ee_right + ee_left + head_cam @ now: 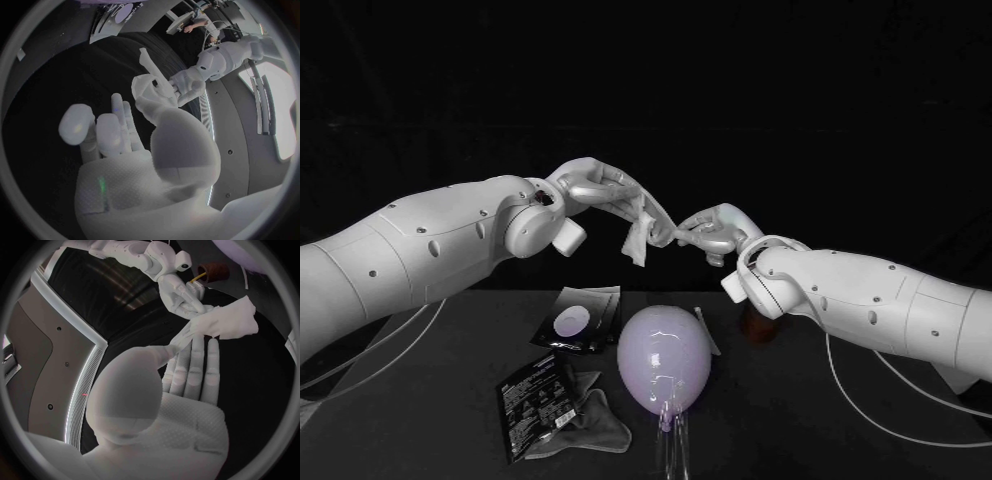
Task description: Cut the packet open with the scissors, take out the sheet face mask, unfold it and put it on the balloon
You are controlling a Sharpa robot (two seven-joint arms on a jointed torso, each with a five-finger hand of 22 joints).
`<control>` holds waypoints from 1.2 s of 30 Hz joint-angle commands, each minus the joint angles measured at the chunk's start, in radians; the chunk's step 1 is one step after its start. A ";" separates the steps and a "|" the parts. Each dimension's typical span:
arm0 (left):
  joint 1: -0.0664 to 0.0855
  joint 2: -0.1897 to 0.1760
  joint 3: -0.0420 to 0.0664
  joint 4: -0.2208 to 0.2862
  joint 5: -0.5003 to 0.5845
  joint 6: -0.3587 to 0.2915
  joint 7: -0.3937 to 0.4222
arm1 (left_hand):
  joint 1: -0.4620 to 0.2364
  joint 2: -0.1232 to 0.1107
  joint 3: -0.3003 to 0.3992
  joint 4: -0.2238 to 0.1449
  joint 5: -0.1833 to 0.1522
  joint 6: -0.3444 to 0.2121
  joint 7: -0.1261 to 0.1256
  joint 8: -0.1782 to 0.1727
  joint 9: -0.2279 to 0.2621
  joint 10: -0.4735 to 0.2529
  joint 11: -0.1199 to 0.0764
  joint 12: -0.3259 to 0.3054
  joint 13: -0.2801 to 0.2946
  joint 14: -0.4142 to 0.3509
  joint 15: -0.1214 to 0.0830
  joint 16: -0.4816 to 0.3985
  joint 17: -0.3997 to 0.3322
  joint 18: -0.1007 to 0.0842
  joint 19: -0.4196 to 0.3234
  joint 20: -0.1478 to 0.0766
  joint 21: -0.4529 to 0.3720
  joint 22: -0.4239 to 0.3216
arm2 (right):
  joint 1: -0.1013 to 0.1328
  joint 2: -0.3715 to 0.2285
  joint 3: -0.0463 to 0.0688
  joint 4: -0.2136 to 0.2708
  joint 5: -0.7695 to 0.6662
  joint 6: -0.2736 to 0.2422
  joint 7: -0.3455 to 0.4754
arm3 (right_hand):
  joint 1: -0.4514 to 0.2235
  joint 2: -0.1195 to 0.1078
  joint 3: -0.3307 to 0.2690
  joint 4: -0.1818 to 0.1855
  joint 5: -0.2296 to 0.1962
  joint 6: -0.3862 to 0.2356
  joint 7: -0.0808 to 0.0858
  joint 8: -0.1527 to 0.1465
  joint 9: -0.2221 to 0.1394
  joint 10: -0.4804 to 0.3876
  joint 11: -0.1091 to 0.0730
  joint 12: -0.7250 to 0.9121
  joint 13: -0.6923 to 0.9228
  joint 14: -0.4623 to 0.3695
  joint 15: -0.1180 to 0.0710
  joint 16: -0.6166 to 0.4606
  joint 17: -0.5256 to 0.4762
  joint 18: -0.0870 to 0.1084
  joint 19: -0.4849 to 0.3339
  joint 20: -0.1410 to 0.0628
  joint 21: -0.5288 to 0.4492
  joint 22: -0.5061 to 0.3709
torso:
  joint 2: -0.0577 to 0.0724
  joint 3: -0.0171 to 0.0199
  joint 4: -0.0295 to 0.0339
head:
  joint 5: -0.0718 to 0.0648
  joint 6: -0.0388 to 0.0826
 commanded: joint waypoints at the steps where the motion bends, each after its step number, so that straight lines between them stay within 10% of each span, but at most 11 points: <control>1: 0.004 0.003 0.002 0.002 0.053 -0.004 -0.025 | -0.004 -0.004 0.014 -0.001 0.004 -0.007 0.001 0.007 0.212 0.014 -0.003 0.001 0.002 -0.005 -0.003 0.013 0.010 -0.007 -0.009 -0.006 0.021 0.015 | -0.009 -0.002 0.001 0.012 0.146 0.087 0.036 | -0.008 -0.024 -0.040 0.020 0.003 -0.008 0.003 -0.017 -0.011 -0.027 0.005 -0.001 -0.003 -0.021 0.004 -0.016 -0.025 0.021 -0.018 0.006 -0.036 0.084 | 0.000 0.0007 -0.0004 | 0.000 -0.003; 16: 0.006 0.003 0.001 0.010 0.067 -0.018 -0.052 | -0.028 -0.012 0.042 -0.013 0.003 -0.006 -0.001 0.012 0.233 0.031 -0.007 -0.001 0.004 -0.015 -0.008 0.053 0.041 -0.016 -0.046 -0.017 0.098 0.078 | -0.059 -0.002 0.000 0.032 0.322 0.195 0.083 | 0.003 -0.047 -0.207 0.082 0.001 -0.089 0.030 -0.095 -0.050 -0.192 0.040 -0.001 -0.005 -0.214 0.041 -0.153 -0.241 0.066 -0.185 0.042 -0.333 -0.008 | -0.001 -0.0011 0.0012 | 0.001 -0.008; 29: 0.006 -0.006 0.002 0.028 0.071 -0.001 -0.051 | -0.039 -0.013 0.051 -0.021 0.003 -0.007 -0.002 0.011 0.245 0.035 -0.008 -0.002 0.005 -0.023 -0.009 0.071 0.054 -0.021 -0.077 -0.023 0.151 0.122 | -0.086 0.033 0.001 -0.023 0.455 0.212 0.104 | 0.058 -0.014 -0.267 0.094 0.001 -0.132 0.041 -0.125 -0.062 -0.247 0.054 0.002 -0.004 -0.277 0.055 -0.154 -0.292 0.080 -0.241 0.058 -0.423 -0.038 | 0.000 -0.0018 0.0030 | -0.006 -0.009; 36: 0.006 -0.011 0.002 0.044 0.073 0.010 -0.048 | -0.042 -0.013 0.052 -0.021 0.003 -0.008 -0.002 0.011 0.248 0.035 -0.008 -0.002 0.005 -0.026 -0.009 0.075 0.057 -0.023 -0.087 -0.023 0.164 0.134 | -0.094 0.059 0.001 -0.062 0.503 0.288 0.110 | 0.139 0.026 -0.267 0.066 0.001 -0.158 0.012 -0.141 -0.068 -0.269 0.038 0.000 -0.005 -0.306 0.034 -0.142 -0.308 0.092 -0.275 0.048 -0.473 -0.052 | -0.001 -0.0018 0.0010 | -0.008 -0.012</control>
